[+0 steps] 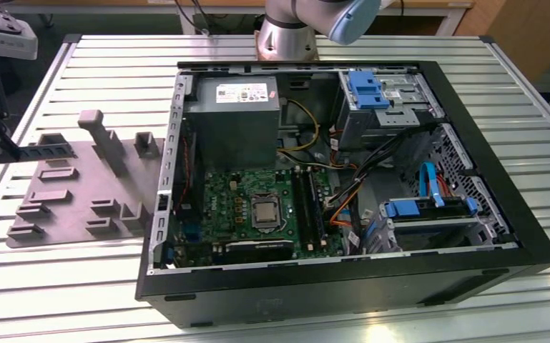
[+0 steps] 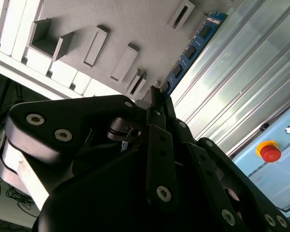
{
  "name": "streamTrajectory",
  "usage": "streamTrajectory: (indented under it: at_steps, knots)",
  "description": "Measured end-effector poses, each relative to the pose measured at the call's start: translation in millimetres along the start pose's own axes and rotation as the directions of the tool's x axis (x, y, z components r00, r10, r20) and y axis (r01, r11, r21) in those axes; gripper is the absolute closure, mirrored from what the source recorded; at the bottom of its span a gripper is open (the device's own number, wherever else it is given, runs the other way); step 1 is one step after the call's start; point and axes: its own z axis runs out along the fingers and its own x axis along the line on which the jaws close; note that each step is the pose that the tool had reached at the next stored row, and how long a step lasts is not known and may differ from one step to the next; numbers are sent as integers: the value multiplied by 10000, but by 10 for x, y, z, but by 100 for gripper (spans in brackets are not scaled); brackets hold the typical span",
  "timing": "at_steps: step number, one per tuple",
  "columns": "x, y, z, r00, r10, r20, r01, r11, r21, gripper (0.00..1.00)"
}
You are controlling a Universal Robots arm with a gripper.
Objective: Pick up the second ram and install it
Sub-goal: 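Pick up the second ram and move it above second insertion slot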
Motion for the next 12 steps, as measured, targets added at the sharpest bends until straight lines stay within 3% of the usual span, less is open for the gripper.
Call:
streamTrajectory:
  at_steps: [12]
  knots:
    - [-3,0,-28,10000,0,0,0,10000,0,86]
